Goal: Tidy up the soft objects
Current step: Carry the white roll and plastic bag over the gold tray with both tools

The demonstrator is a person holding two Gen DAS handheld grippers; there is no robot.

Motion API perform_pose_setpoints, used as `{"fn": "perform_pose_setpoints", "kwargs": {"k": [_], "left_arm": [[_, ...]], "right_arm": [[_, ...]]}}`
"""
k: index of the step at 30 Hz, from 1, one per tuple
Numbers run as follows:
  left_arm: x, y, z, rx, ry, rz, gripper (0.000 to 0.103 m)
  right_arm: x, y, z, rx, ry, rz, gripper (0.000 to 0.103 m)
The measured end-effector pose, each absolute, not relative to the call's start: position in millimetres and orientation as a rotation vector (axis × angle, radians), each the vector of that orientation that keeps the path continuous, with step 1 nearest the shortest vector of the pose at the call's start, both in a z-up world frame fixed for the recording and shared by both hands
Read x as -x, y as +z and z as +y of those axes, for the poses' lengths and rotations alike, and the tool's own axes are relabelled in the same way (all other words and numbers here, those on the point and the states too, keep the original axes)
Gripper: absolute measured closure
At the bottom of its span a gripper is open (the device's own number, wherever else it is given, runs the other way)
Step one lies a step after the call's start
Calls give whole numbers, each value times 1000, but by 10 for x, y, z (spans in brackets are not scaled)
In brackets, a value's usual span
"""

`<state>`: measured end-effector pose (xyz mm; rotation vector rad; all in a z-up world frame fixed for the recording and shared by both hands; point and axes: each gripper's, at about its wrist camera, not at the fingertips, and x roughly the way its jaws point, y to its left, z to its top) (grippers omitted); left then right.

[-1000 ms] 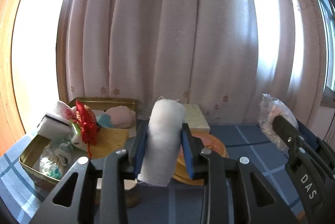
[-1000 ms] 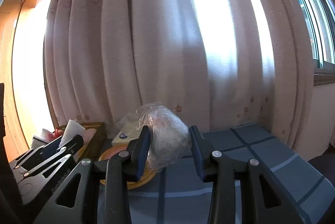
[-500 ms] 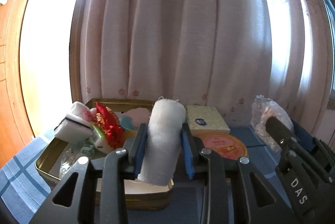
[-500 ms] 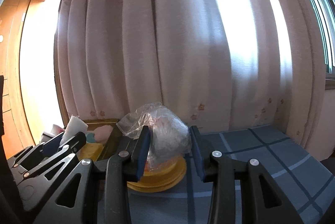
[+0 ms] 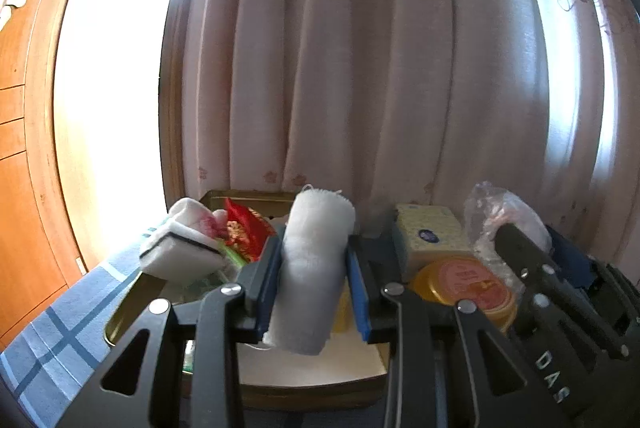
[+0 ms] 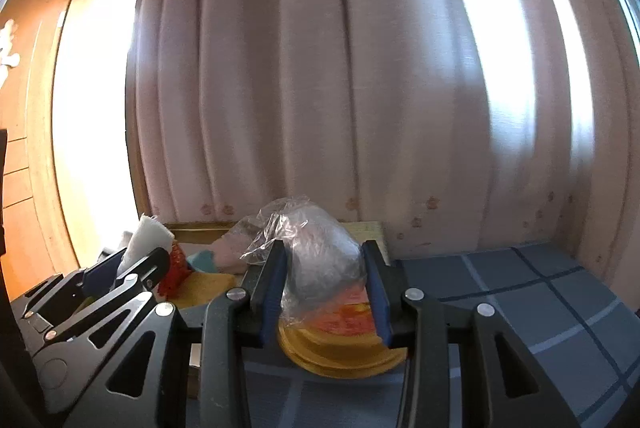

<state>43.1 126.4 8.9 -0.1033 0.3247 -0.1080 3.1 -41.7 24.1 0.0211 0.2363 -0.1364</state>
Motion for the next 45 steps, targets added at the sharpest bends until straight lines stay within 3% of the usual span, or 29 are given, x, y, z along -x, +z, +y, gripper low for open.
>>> {"fn": "perform_pose_setpoints", "kwargs": {"k": [25, 45], "left_arm": [[-695, 263, 1710, 51, -8, 333, 72], [-1249, 362, 1900, 74, -16, 483, 73]], "right_arm": [[-528, 275, -9, -38, -26, 319, 62], [-1335, 427, 135, -56, 28, 415, 62]]}}
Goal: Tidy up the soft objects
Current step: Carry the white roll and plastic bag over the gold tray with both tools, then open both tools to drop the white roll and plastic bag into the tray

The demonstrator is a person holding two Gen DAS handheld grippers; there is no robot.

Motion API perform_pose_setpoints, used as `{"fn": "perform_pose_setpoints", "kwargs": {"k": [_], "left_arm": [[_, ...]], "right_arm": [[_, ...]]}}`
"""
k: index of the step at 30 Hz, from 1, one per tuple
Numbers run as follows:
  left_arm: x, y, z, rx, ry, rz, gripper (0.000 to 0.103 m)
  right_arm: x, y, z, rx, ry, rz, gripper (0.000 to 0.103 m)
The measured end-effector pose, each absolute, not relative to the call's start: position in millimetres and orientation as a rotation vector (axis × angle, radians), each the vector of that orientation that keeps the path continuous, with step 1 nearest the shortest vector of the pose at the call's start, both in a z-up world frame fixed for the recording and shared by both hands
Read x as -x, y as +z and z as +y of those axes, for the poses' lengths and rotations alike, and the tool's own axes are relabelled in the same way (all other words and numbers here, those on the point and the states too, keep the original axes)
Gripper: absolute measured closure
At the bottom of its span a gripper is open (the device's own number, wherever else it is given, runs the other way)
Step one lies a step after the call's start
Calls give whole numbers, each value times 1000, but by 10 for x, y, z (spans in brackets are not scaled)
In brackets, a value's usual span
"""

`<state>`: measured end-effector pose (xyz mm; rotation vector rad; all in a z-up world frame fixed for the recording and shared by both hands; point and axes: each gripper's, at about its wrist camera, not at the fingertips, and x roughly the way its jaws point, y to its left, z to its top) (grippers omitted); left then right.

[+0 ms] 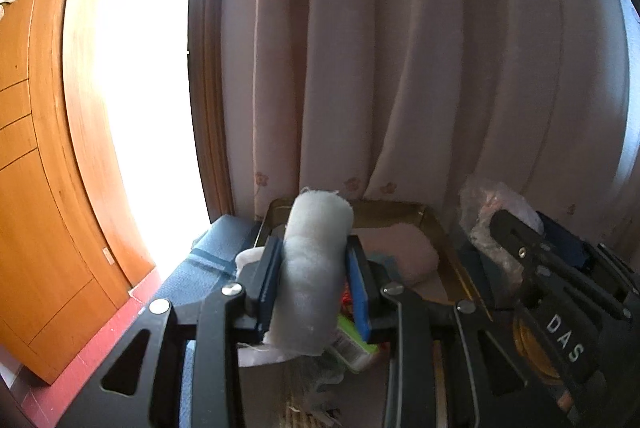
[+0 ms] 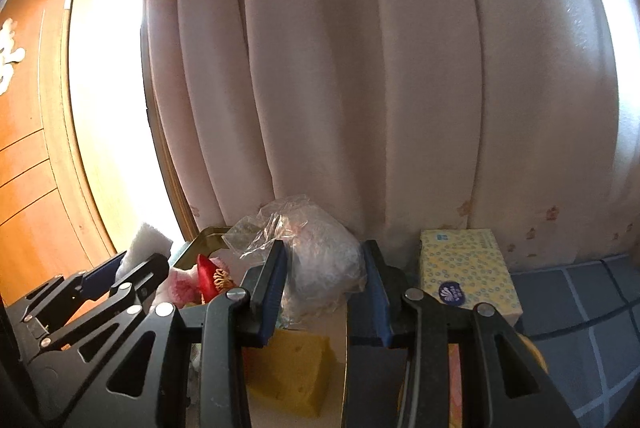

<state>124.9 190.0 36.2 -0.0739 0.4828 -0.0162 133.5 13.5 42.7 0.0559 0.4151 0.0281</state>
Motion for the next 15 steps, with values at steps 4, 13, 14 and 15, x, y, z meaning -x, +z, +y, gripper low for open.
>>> {"fn": "perform_pose_setpoints", "kwargs": {"k": [4, 13, 14, 15], "left_arm": [[-1318, 407, 1949, 89, -27, 501, 73], [-1726, 499, 1951, 127, -98, 600, 73], [-1785, 501, 1934, 124, -101, 619, 74], [-1836, 504, 1916, 126, -106, 636, 73]], "right_arm": [[-1445, 396, 104, -72, 32, 443, 62], [-1910, 446, 35, -120, 66, 541, 62], [-1975, 448, 27, -126, 68, 552, 62], [-1995, 465, 48, -130, 68, 559, 62]]}}
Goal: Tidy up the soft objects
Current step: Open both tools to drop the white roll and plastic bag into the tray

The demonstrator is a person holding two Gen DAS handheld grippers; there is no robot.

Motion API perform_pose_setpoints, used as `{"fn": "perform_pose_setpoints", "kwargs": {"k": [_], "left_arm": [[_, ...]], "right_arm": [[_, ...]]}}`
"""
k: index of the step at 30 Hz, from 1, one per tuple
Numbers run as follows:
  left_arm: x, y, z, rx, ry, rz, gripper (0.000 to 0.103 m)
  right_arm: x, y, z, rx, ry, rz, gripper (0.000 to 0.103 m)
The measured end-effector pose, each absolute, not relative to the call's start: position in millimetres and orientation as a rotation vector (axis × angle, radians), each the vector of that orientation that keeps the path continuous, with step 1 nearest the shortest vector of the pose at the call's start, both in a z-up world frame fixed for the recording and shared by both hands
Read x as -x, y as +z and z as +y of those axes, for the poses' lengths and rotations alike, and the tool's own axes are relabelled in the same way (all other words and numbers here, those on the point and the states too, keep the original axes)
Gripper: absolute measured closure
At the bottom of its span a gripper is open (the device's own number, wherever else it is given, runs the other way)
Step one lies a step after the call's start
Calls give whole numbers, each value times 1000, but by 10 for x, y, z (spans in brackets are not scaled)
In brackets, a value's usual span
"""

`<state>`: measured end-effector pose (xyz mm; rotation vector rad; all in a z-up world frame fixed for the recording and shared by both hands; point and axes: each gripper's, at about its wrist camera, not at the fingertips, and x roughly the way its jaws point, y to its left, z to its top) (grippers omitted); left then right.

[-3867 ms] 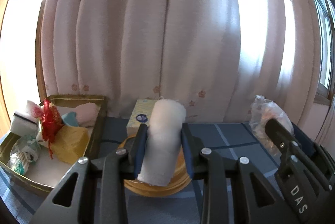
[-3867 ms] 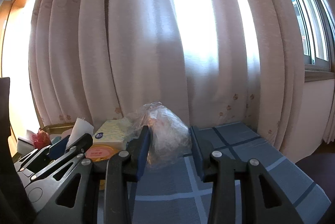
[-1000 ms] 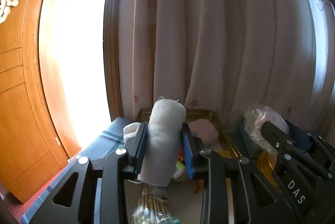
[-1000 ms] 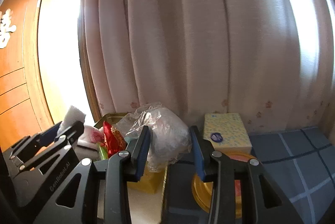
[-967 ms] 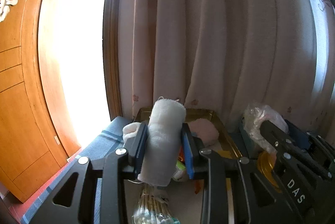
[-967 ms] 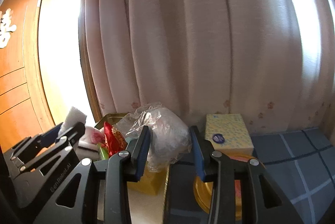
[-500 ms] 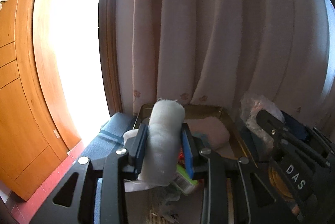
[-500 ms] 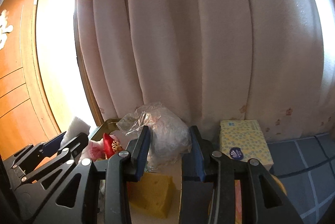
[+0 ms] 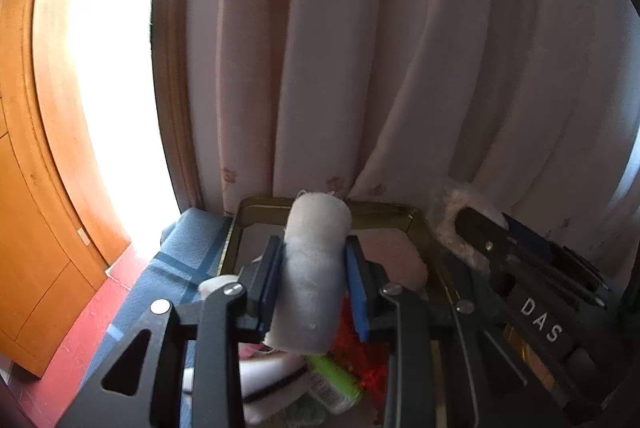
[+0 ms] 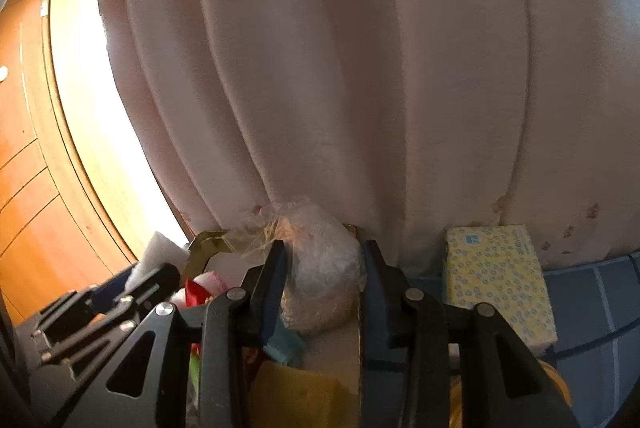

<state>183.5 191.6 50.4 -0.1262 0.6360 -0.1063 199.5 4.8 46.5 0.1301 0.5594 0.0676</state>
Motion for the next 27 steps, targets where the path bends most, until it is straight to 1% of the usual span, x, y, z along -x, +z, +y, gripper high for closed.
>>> {"fn": "perform_pose_setpoints", "kwargs": {"k": [9, 15, 16, 17, 18, 19, 21, 22, 23, 24, 26, 27], "left_arm": [[-2226, 332, 1794, 114, -96, 795, 74], [-2349, 248, 1774, 91, -68, 858, 73], [-2366, 238, 1769, 89, -65, 865, 72], [-2381, 243, 1775, 85, -57, 869, 69], [-2382, 238, 1763, 74, -51, 876, 59], [-2411, 234, 1746, 65, -50, 882, 52], [-2384, 242, 1697, 40, -60, 881, 33], [-2363, 248, 1682, 32, -71, 870, 28], [-2336, 268, 1662, 23, -78, 856, 21], [-2301, 278, 1658, 16, -82, 845, 12], [-2219, 332, 1634, -2, -77, 813, 3], [-2172, 355, 1632, -4, -73, 796, 3]], "right_arm": [[-2483, 328, 41, -196, 108, 721, 62], [-2710, 126, 0, -245, 134, 824, 62], [-2737, 103, -4, -249, 140, 835, 60], [-2753, 85, -7, -255, 146, 845, 58], [-2753, 73, -5, -262, 152, 850, 55], [-2768, 50, -16, -274, 161, 855, 48], [-2777, 25, -18, -306, 174, 874, 45], [-2759, 7, -22, -317, 174, 885, 40], [-2754, 10, -41, -326, 173, 886, 36], [-2736, 22, -55, -339, 191, 882, 36], [-2659, 80, -70, -349, 211, 864, 36], [-2609, 117, -68, -348, 216, 849, 36]]}}
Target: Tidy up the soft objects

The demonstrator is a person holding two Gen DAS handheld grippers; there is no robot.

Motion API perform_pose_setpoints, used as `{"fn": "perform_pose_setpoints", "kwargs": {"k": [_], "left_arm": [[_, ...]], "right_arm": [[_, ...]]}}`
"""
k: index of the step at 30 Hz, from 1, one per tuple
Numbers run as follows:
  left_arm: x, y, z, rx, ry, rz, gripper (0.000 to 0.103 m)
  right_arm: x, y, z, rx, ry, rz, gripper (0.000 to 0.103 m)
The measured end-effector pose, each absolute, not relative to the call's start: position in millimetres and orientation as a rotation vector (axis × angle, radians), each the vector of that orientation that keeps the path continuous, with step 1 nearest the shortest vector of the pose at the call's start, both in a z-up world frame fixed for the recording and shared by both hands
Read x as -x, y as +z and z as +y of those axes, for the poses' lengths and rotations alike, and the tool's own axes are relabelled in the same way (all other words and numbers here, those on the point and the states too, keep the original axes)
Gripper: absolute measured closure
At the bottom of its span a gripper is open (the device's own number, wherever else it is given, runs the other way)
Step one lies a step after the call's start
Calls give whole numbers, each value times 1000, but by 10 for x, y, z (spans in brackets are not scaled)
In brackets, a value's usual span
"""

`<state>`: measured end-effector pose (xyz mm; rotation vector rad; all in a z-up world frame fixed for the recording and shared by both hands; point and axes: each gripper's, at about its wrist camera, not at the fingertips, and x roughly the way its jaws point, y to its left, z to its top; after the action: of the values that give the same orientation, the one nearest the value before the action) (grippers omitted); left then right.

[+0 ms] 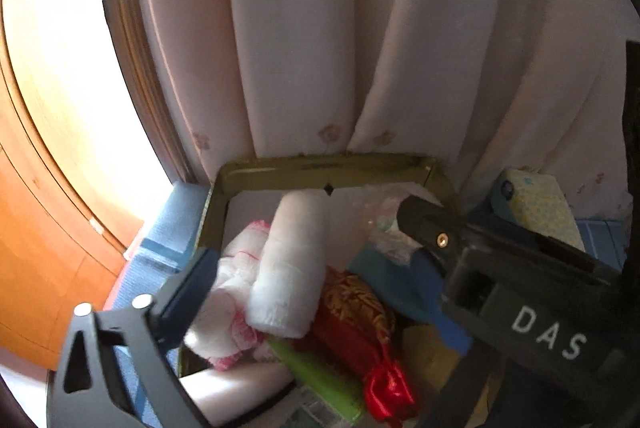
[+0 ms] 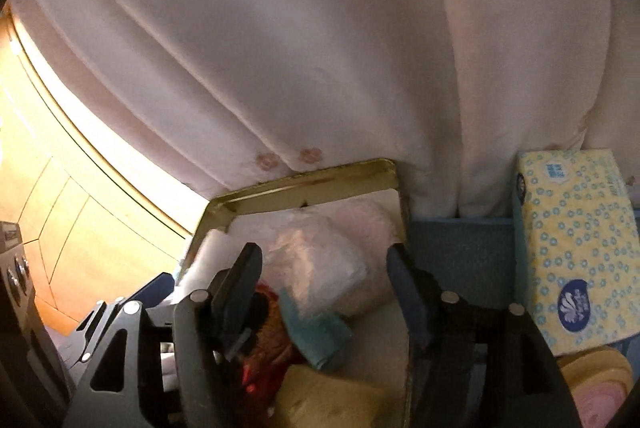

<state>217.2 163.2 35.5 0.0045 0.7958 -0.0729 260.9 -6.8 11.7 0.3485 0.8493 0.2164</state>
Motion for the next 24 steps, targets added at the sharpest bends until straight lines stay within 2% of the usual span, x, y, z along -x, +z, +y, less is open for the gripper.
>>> {"fn": "perform_pose_setpoints", "kwargs": {"k": [24], "left_arm": [[-1697, 167, 1890, 94, -62, 768, 1]], "right_arm": [[-1603, 313, -65, -279, 113, 536, 33]]}}
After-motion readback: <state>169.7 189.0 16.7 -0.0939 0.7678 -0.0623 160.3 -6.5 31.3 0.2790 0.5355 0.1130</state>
